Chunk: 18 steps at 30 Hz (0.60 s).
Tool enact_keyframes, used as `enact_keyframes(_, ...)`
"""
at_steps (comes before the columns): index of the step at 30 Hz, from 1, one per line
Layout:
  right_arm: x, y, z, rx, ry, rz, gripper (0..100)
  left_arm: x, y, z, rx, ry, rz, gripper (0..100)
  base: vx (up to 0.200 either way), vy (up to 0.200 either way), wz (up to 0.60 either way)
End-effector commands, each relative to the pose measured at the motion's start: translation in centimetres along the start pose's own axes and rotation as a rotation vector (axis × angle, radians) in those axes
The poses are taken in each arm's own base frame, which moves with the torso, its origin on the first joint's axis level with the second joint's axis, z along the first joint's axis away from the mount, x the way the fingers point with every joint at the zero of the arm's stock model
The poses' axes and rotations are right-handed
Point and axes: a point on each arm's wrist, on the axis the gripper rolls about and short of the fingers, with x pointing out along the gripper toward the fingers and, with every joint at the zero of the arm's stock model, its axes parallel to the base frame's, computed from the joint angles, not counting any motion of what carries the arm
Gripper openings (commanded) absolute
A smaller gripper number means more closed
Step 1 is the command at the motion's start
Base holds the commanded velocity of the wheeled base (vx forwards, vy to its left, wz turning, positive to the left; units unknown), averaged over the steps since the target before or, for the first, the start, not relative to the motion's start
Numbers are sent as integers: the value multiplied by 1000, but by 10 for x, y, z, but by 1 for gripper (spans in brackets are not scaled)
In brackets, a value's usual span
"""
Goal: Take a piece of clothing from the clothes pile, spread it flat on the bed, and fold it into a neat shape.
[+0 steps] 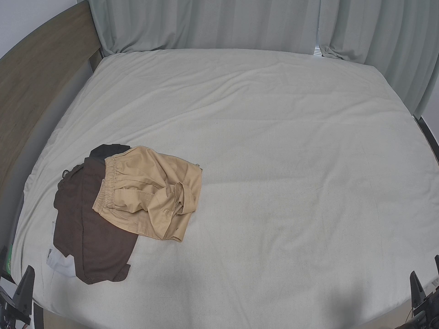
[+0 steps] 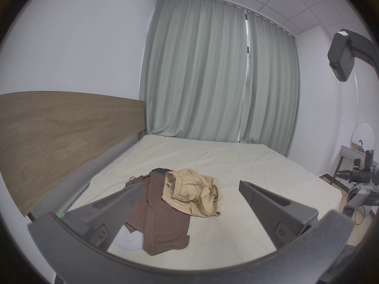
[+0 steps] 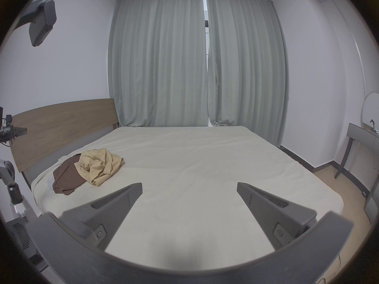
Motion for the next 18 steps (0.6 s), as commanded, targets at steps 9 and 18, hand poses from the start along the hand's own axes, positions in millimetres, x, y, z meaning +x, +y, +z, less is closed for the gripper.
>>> enact_keyframes(9,0,0,-5,-3,2,2,100,26,-2,10,-88,167,-136,100,0,0,0)
enact_keyframes(18,0,0,-5,1,2,0,100,44,-6,19,-118,246,-197,100,0,0,0)
